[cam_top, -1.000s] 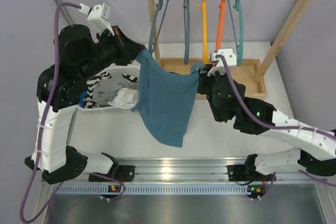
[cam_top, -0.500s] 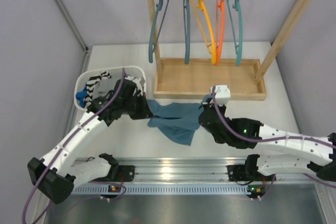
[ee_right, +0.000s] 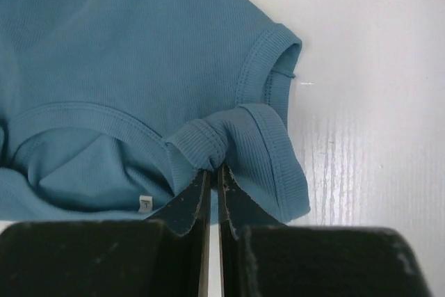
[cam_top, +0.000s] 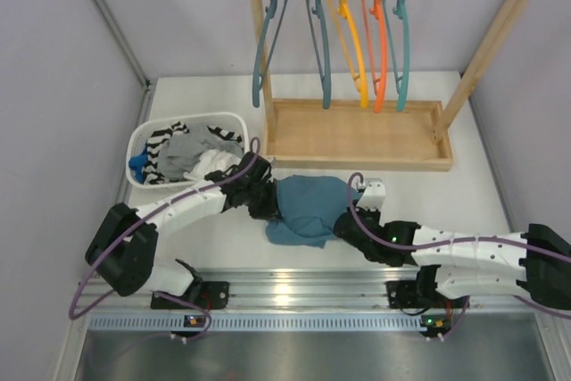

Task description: Place the tank top on the hanger

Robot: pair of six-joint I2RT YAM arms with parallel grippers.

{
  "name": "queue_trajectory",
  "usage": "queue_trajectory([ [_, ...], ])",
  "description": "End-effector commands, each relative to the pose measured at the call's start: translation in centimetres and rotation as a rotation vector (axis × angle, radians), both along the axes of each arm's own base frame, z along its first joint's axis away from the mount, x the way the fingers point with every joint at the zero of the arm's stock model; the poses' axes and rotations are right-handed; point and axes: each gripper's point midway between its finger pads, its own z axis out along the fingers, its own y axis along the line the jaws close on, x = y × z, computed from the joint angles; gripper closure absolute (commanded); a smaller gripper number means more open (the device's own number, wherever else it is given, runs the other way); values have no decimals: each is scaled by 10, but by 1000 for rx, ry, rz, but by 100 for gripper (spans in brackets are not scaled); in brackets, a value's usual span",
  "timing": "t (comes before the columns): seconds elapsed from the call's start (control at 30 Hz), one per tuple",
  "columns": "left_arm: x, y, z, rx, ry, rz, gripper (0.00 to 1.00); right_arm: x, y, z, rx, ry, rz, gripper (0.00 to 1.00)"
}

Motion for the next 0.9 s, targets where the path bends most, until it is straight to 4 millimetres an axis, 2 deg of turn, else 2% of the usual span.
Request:
queue_trajectory([
  [0.0, 8, -13, -2, -52, -34, -7, 95, 3, 16, -3, 101, 30, 3, 98],
  [0.07, 8, -13, -3, -52, -37, -14, 84, 2, 15, -2, 94, 34, 3, 88],
  [0.1, 8, -12, -1, -53, -43, -18, 72, 1, 14, 1, 96, 33, 6, 85],
  [0.17, 11, -12, 7, -57, -79, -22, 61, 1, 14, 6, 83, 28, 27, 67],
  [0.2, 11, -11, 11, -54, -88, -23, 51, 1, 15, 15, 90, 24, 33, 60],
  [0.23, 13, -10, 20, -64, -113, -24, 48, 1, 16, 20, 89, 19, 44, 50],
  [0.33, 15, -6, 34, -56, -155, -27, 41, 0, 18, 35, 86, 16, 74, 40],
  [0.4, 15, -2, 38, -39, -161, -22, 39, -2, 21, 46, 99, 14, 91, 32],
  [0.57, 13, 10, 58, -25, -217, -2, 36, -9, 25, 64, 86, 3, 172, 27],
  [0.67, 10, 17, 69, -24, -248, 1, 35, -15, 46, 95, 98, -46, 308, 25],
  [0.7, 9, 18, 71, -21, -252, 4, 35, -17, 60, 116, 134, -62, 357, 25],
  [0.73, 9, 21, 75, -16, -262, 12, 35, -18, 68, 128, 110, -84, 422, 25],
  [0.77, 8, 23, 78, -16, -265, 15, 35, -17, 82, 156, 128, -107, 452, 25],
  [0.83, 7, 24, 84, -26, -280, 22, 35, -17, 95, 191, 112, -151, 521, 25],
  [0.87, 7, 24, 86, -29, -280, 24, 35, -14, 105, 230, 150, -197, 535, 25],
])
